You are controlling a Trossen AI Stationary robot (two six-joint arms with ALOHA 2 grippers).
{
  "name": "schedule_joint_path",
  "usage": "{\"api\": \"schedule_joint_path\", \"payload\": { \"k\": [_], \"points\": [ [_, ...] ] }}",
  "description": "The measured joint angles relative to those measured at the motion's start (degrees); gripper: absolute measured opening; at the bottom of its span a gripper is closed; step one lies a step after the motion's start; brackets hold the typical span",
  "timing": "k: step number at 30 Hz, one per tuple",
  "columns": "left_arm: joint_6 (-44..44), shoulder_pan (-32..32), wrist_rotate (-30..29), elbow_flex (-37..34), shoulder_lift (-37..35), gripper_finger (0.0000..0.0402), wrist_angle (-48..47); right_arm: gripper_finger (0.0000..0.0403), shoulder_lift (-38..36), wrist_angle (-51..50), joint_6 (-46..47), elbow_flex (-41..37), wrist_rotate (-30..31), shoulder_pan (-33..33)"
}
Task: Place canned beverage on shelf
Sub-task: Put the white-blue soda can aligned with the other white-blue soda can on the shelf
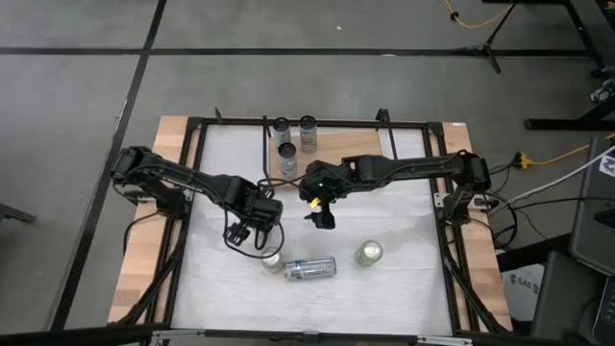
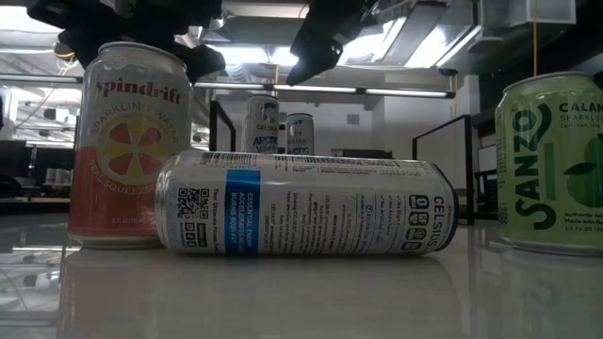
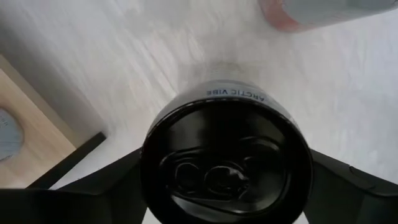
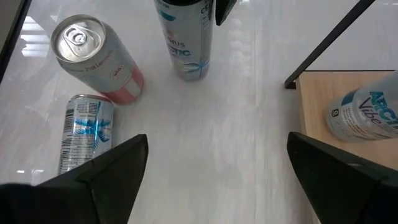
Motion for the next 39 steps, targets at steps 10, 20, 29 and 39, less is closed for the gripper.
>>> {"api": "schedule_joint_path", "payload": {
  "k": [10,20,29,39],
  "points": [
    [-7.54,0.02,-1.66,0.0,-0.02,0.0356,-0.71,0.0374,0.0,0.0,-0.02,0.02,0.0,0.0],
    [-19.08,0.02,-1.48,0.09,-0.47,0.0356,-3.99,0.0374,0.0,0.0,-0.02,0.02,0.0,0.0],
    [-35.29,-0.08,0.79,0.09,-1.79,0.0356,-6.24,0.0374,0.0,-0.01,-0.04,0.02,0.0,0.0],
    [-53.41,-3.1,10.02,0.09,-4.64,0.0356,-11.03,0.0374,0.0,-2.7,-0.09,0.06,0.08,0.0]
  ]
}}
